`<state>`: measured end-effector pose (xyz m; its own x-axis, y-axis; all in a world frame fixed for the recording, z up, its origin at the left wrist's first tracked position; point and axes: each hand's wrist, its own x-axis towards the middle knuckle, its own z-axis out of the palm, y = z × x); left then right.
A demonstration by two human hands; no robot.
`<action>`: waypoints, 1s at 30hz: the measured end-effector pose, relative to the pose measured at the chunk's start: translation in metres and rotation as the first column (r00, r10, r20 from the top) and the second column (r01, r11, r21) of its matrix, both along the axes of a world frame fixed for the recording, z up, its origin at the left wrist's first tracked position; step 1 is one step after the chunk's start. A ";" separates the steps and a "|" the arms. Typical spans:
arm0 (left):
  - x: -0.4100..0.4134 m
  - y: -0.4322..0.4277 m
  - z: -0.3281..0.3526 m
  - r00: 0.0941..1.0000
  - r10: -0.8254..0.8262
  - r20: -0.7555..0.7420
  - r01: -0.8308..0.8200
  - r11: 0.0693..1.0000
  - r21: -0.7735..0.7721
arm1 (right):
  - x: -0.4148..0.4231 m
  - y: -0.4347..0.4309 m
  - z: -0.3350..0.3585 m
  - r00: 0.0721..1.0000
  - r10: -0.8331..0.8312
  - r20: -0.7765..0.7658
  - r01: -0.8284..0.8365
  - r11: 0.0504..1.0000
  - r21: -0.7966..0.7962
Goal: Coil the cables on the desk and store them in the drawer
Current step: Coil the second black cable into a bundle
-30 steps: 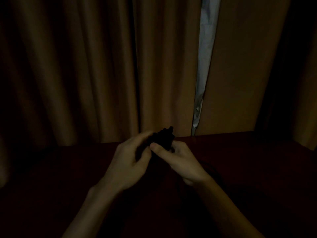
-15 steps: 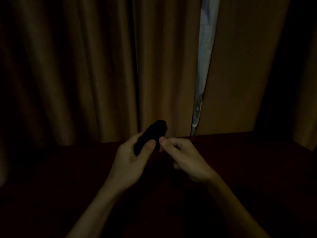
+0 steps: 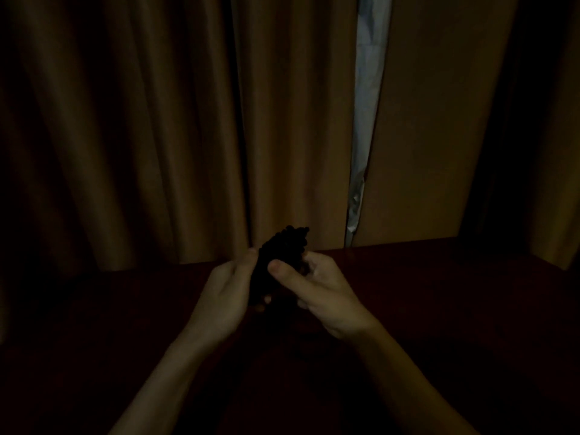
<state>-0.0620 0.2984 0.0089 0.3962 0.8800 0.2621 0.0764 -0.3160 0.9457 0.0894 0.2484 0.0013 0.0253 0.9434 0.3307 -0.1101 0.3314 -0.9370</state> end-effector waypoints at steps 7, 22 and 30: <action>0.007 0.002 -0.018 0.967 0.113 -0.228 0.059 0.772 0.632 | -0.001 0.006 -0.002 0.952 -0.307 0.001 0.306 0.948 -0.087; 0.014 -0.001 -0.002 0.960 0.082 0.267 -0.056 0.993 -0.101 | 0.011 0.014 -0.012 0.951 -0.249 0.184 0.254 0.967 -0.005; 0.005 -0.006 0.009 0.962 -0.121 0.245 0.195 0.931 -0.307 | 0.003 0.001 -0.003 0.996 0.081 0.039 -0.083 0.995 0.055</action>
